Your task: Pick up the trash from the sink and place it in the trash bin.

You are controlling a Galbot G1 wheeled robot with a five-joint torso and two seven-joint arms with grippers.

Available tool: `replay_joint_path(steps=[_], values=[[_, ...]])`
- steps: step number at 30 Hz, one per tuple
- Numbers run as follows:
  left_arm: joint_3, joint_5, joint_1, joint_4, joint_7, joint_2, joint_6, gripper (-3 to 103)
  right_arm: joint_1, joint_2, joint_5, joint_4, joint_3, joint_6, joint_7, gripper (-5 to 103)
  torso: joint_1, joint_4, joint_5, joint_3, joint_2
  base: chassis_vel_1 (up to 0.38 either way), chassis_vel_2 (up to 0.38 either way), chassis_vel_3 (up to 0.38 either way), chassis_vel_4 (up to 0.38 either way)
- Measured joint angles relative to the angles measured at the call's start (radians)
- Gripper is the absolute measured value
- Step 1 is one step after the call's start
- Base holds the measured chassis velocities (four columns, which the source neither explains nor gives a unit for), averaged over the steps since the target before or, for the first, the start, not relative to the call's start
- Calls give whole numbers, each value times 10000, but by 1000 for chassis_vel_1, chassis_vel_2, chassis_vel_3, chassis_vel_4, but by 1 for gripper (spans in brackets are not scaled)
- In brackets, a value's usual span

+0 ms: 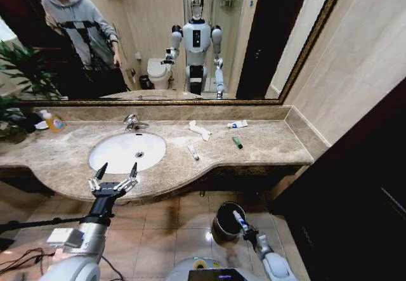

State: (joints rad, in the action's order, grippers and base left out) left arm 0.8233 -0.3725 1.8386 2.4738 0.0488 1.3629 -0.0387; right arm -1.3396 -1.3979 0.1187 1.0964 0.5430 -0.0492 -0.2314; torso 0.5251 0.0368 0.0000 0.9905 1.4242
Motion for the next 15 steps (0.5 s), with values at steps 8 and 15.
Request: replay_joint_path(steps=[8, 15], values=[[0, 0, 0, 0, 0, 0, 0, 100, 575, -111, 189, -758, -184, -109, 12, 27, 0, 0, -1, 0, 0, 0, 0, 0, 0], [0, 1, 0, 0, 0, 0, 0, 100, 717, -101, 48, -728, -201, -159, 121, 53, 0, 0, -1, 0, 0, 0, 0, 0, 0]])
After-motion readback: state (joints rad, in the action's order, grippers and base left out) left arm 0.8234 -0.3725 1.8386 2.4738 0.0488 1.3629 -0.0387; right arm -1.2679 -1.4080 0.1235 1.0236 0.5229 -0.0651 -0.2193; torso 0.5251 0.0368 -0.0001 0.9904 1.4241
